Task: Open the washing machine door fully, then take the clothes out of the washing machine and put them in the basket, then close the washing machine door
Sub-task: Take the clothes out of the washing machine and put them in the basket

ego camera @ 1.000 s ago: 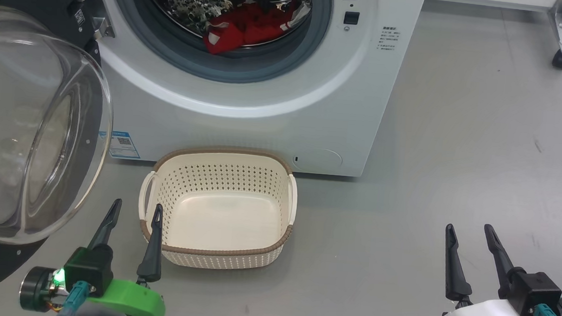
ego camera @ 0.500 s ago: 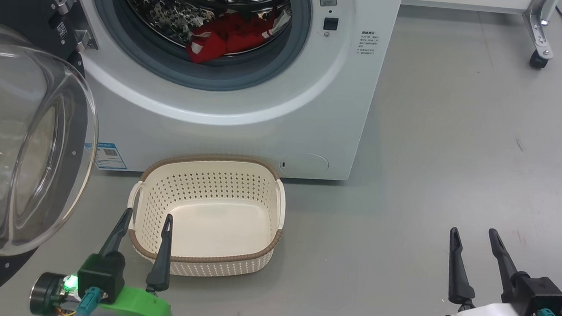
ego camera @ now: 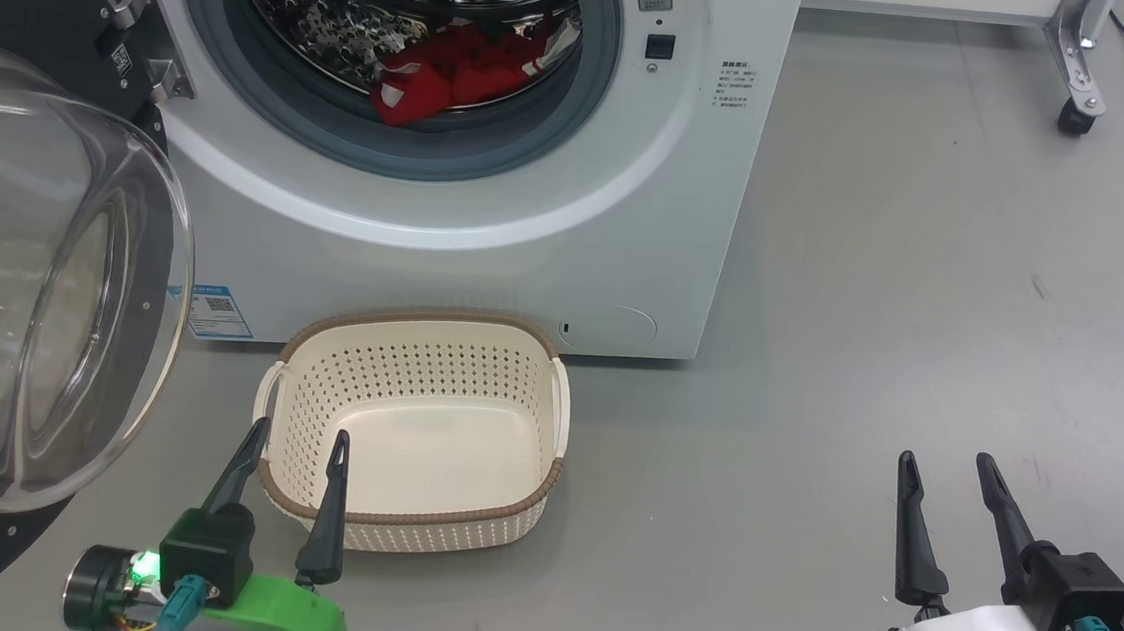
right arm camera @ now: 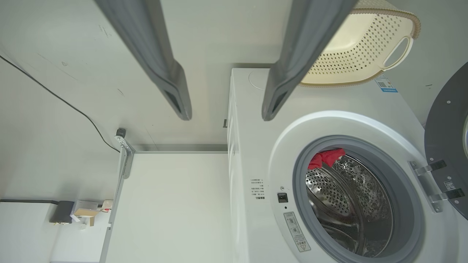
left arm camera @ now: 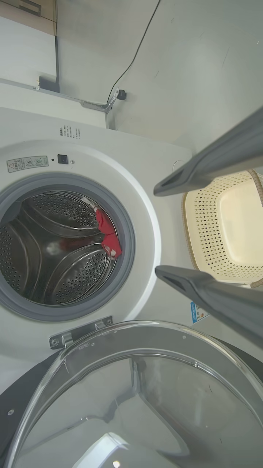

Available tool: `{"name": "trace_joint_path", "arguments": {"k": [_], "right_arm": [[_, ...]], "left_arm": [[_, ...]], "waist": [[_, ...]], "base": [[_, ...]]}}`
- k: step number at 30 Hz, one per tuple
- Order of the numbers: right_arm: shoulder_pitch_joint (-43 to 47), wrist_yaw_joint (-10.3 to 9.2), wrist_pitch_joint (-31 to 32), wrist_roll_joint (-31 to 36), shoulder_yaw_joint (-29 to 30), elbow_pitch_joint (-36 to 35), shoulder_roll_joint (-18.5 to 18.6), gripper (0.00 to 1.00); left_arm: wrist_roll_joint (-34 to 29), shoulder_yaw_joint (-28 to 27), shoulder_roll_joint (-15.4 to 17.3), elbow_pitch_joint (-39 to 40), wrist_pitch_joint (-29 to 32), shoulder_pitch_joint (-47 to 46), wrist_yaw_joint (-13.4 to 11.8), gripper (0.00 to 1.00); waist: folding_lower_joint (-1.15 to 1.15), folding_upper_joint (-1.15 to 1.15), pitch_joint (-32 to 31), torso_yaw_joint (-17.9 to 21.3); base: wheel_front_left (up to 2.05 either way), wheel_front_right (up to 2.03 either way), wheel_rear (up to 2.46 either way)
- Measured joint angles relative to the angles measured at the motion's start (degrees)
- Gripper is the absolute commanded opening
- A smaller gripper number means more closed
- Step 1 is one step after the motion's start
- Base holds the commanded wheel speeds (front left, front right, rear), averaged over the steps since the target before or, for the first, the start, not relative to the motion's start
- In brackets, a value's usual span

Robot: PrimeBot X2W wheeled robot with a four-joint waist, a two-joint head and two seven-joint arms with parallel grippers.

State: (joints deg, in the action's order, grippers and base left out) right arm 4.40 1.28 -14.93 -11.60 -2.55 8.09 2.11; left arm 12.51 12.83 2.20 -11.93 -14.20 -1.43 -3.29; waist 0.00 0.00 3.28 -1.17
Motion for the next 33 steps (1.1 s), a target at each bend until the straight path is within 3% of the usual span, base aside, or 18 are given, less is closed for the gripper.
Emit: {"name": "trace_joint_path", "arguments": {"k": [17, 33], "right_arm": [[0.1, -0.44, 0.0, -0.5, 0.0, -0.4, 0.0, 1.00], [0.7, -0.80, 0.0, -1.5, 0.0, -0.6, 0.0, 1.00]], "left_arm": [[-0.5, 0.1, 0.0, 0.9, 0.0, 0.0, -0.6, 1.00], [-0.5, 0.2, 0.0, 1.3, 0.0, 0.0, -1.0, 1.00]], "waist": [[0.00, 0.00, 0.2, 0.1], [0.00, 0.00, 0.4, 0.2]], "base": [[0.07, -0.13, 0.06], [0.64, -0.72, 0.08]]}}
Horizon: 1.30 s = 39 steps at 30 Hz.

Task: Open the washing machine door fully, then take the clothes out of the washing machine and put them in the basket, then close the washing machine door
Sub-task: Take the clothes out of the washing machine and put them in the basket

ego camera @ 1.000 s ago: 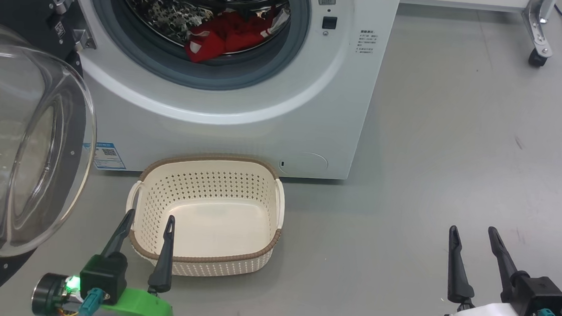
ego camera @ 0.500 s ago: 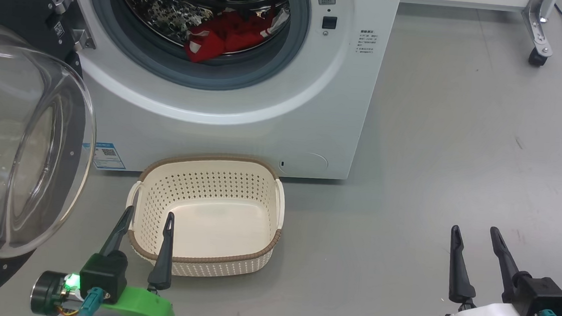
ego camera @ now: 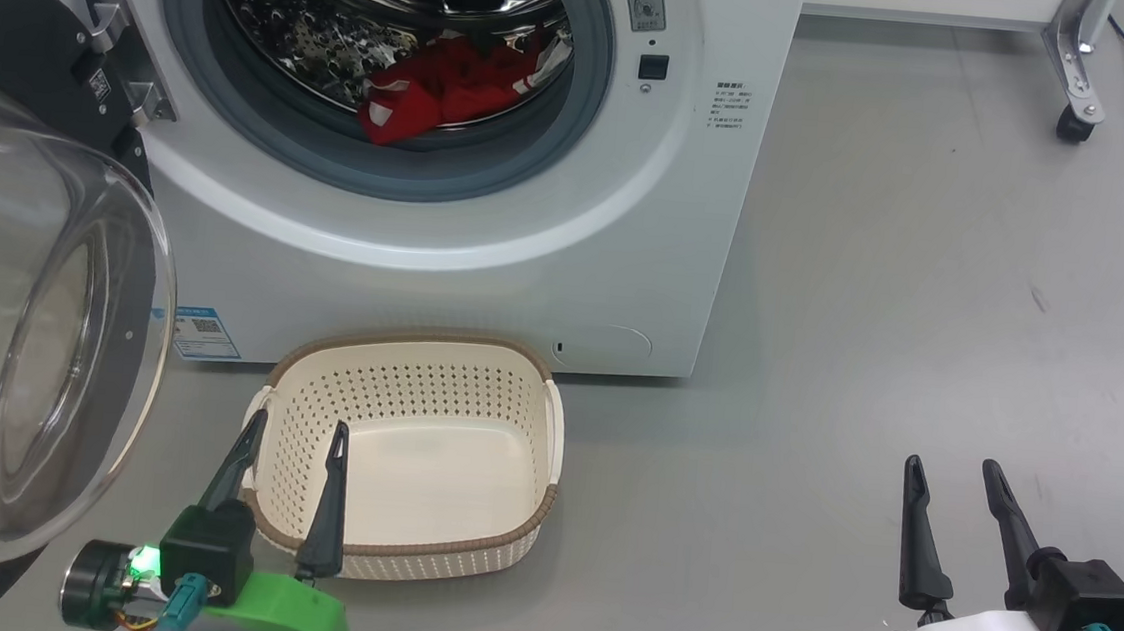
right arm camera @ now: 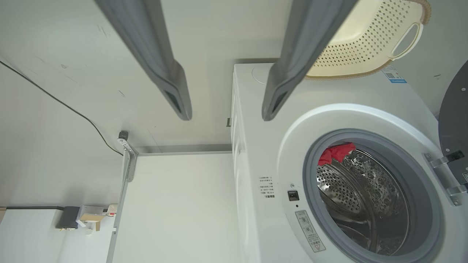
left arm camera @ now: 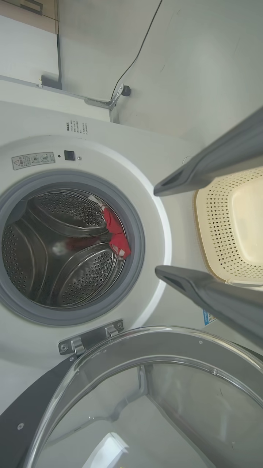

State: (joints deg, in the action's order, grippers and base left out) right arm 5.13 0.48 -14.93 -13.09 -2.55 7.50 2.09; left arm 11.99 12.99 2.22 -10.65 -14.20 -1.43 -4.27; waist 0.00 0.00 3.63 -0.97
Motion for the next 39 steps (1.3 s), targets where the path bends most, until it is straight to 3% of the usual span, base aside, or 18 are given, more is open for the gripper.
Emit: {"name": "trace_joint_path", "arguments": {"k": [19, 39], "right_arm": [[0.1, -0.04, 0.0, 0.0, -0.3, 0.1, 0.0, 1.00], [0.3, -0.04, 0.0, -0.1, -0.6, 0.2, 0.0, 1.00]], "left_arm": [[-0.4, 0.1, 0.0, -0.5, 0.0, 0.0, -0.5, 1.00], [-0.4, 0.3, 0.0, -0.7, 0.0, 0.0, -0.7, 1.00]], "waist": [[0.00, 0.00, -0.9, -0.3], [0.00, 0.00, -1.5, -0.5]], "base": [[0.84, -0.84, 0.00], [0.14, -0.14, 0.00]]}}
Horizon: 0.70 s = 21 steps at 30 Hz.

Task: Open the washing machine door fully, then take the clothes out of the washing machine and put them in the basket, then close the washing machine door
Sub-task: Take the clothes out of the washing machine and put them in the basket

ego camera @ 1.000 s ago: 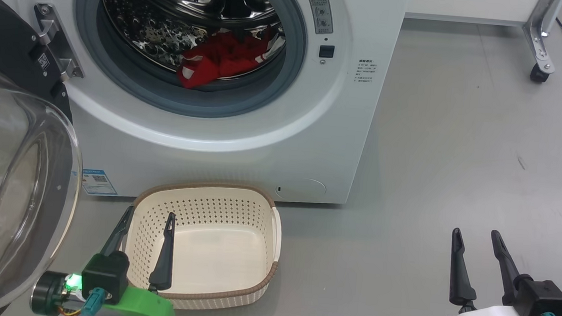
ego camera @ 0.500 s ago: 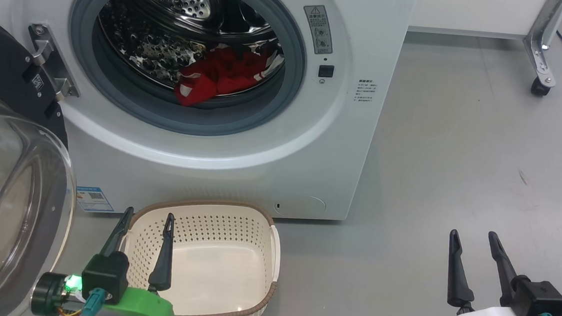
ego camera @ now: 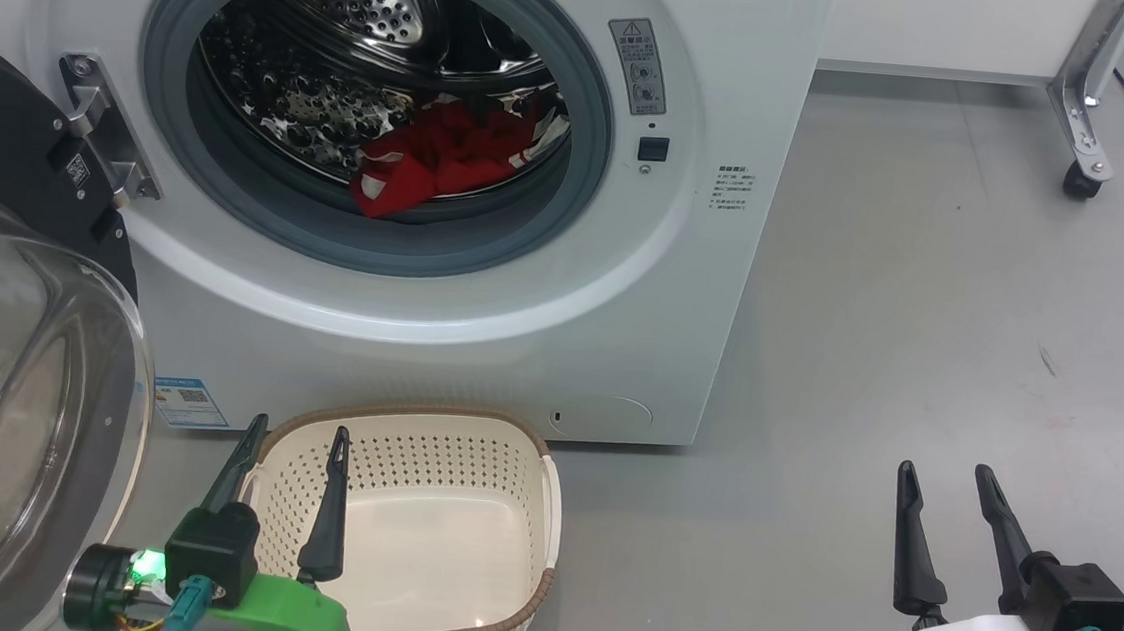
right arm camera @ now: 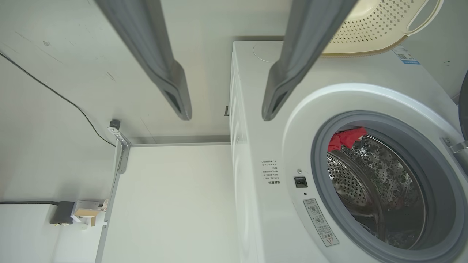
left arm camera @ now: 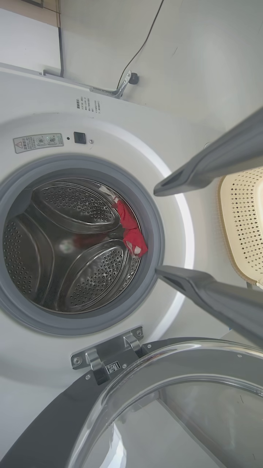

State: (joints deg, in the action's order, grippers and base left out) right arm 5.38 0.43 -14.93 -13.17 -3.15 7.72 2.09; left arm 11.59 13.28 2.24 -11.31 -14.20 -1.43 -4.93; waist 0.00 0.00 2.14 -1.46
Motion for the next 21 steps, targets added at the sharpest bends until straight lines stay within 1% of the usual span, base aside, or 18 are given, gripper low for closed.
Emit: {"name": "trace_joint_path", "arguments": {"k": [9, 12, 16, 17, 21], "right_arm": [[0.1, 0.00, 0.0, 0.0, 0.0, 0.0, 0.0, 1.00], [0.1, 0.00, 0.0, 0.0, -0.1, -0.5, 0.0, 1.00], [0.0, 0.09, 0.0, 0.2, -0.4, -0.9, 0.0, 1.00], [0.0, 0.21, 0.0, 0.2, -0.6, -0.9, 0.0, 1.00], [-0.5, 0.70, 0.0, 0.6, -0.9, -1.0, 0.0, 1.00]], "left_arm": [[0.2, 0.2, 0.0, -0.2, 0.0, 0.0, -0.1, 1.00], [0.7, 1.5, 0.0, -0.2, 0.6, -0.1, 0.2, 1.00], [1.4, 1.7, 0.0, -0.2, 1.1, -1.6, 1.1, 1.00], [1.9, 1.8, 0.0, -0.3, 1.4, -2.3, 1.5, 1.00], [4.9, 1.9, 0.0, -1.8, 3.0, -5.0, 2.1, 1.00]], "waist": [[0.00, 0.00, 0.2, -0.2], [0.00, 0.00, 0.8, -0.2], [0.00, 0.00, 2.2, -0.2], [0.00, 0.00, 2.6, -0.2], [0.00, 0.00, 4.4, 0.3]], "base": [[0.00, 0.00, 0.00], [0.00, 0.00, 0.00], [0.00, 0.00, 0.00], [0.00, 0.00, 0.00], [0.00, 0.00, 0.00]]}}
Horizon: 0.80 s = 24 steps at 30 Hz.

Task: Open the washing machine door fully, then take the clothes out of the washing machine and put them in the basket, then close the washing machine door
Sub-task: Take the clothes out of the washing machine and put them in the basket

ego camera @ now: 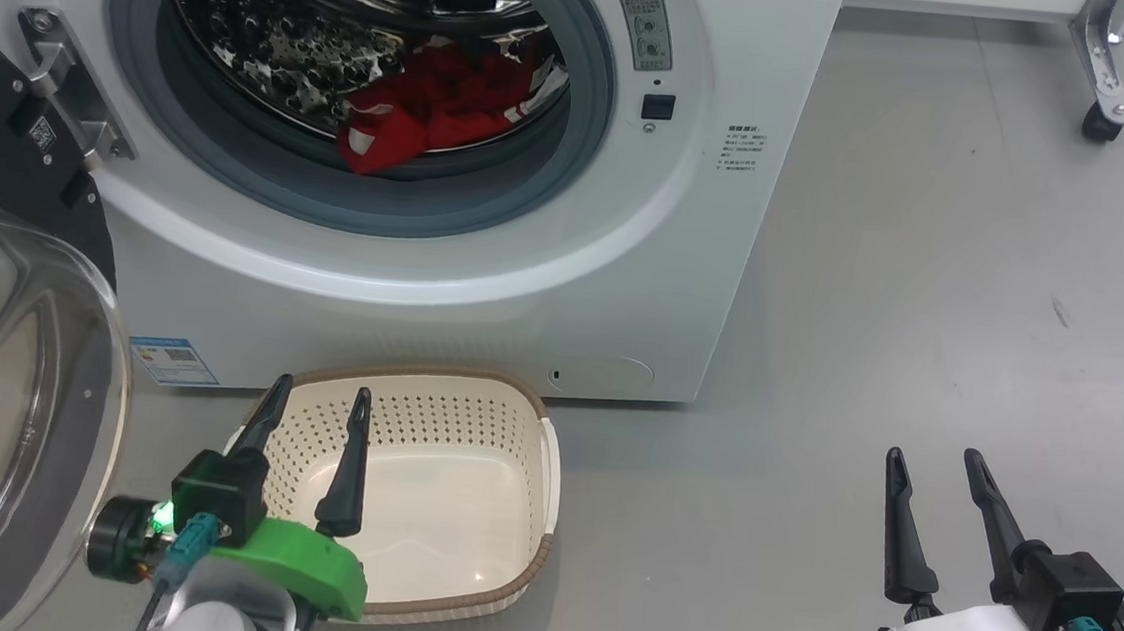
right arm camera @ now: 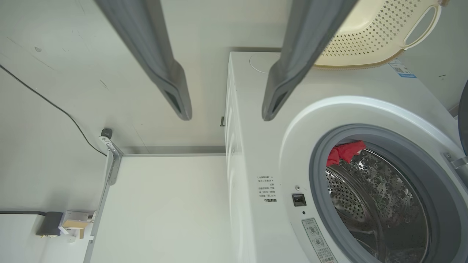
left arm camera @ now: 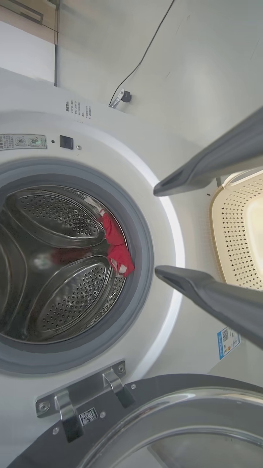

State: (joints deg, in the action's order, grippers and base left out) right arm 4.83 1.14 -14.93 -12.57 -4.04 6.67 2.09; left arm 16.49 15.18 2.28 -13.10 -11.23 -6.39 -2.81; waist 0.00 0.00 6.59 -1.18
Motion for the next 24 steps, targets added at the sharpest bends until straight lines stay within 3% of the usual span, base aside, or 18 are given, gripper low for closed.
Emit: {"name": "trace_joint_path", "arguments": {"k": [7, 19, 24], "right_arm": [[-2.2, 0.89, 0.0, 1.4, -1.1, -0.8, 0.0, 1.00], [-6.3, 1.83, 0.0, 2.7, -2.4, -1.9, 0.1, 1.00], [-8.8, 2.00, 0.0, 2.6, -3.3, -2.6, 0.2, 1.00]], "left_arm": [[6.3, 1.5, 0.0, -3.7, 4.9, -7.3, 2.6, 1.00], [9.8, -1.0, -0.1, -9.8, 16.6, -22.2, 5.2, 1.00], [10.6, -2.4, 1.8, -10.6, 22.0, -30.3, 5.7, 1.00]], "waist": [[0.00, 0.00, 3.7, 1.3], [0.00, 0.00, 11.5, 4.5], [-0.01, 0.00, 15.3, 6.4]], "base": [[0.00, 0.00, 0.00], [0.00, 0.00, 0.00], [0.00, 0.00, 0.00]]}}
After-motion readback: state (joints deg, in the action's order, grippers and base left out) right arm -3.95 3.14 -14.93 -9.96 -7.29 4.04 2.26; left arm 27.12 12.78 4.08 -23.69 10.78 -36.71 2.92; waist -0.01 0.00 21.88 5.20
